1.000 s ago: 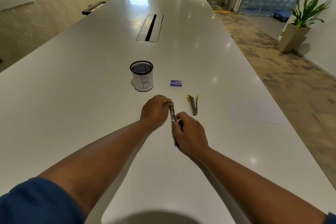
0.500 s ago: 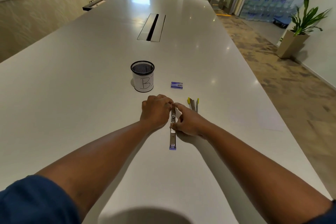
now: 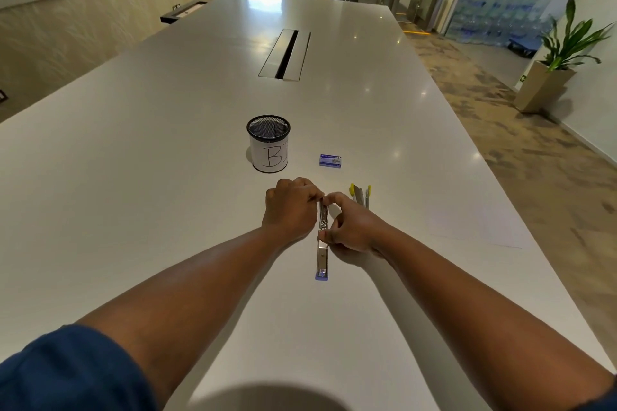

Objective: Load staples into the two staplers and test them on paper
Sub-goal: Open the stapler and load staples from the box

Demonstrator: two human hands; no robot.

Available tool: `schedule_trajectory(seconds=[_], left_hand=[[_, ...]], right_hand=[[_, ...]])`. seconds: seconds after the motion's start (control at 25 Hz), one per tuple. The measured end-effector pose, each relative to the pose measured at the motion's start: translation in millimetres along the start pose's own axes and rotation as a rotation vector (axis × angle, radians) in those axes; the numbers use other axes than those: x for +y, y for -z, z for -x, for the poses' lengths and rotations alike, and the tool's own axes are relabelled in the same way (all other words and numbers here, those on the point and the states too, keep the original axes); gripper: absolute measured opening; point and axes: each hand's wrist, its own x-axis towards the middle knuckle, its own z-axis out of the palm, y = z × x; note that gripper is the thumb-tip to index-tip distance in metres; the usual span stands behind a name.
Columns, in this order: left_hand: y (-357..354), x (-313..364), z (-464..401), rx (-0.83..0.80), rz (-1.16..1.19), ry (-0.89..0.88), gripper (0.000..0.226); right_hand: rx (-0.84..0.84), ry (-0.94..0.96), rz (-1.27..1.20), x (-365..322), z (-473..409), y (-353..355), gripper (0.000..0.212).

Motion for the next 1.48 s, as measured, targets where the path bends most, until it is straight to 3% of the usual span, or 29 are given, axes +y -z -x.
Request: schedule_trajectory(seconds=[0.12, 0.28, 0.56, 0.68, 0.8, 1.12, 1.28, 1.48], left_hand=[[-0.2, 0.7, 0.9, -0.002, -0.019, -0.008, 0.027], [-0.7, 0.4, 0.7, 0.013, -0.03, -0.017, 0.026], [-0.3, 1.8, 2.2, 0.007, -0.035, -0.014, 0.027], [0.4, 1.7, 2.0, 0.0, -0.045, -0.024, 0.028], [0.0, 1.7, 2.8, 0.003, -0.061, -0.026, 0.028], [-0.8, -3.6, 0.3, 0.03, 0.012, -0.033, 0.02], [-5.1, -10.1, -17.2, 0.022, 0.153, -0.029, 0.03], [-14.6, -14.3, -47.0, 0.022, 0.28, -0.046, 0.031]], right_hand=[[0.043, 0.039, -0.017, 2.2, 3.0, -4.5, 0.046], [0.13, 0.131, -0.002, 5.8, 9.9, -15.0, 0.041], [0.168, 0.144, -0.009, 9.2, 12.6, -19.3, 0.056], [0.161, 0.138, 0.02, 8.6, 12.6, -19.5, 0.036], [0.165, 0.145, 0.022, 7.7, 14.4, -19.7, 0.029], [0.095, 0.149, -0.028, 6.7, 11.9, -9.3, 0.056], [0.029, 0.138, 0.03, 1.8, 4.6, 12.3, 0.062], [0.357, 0.127, 0.099, 9.1, -35.7, 54.8, 0.028]])
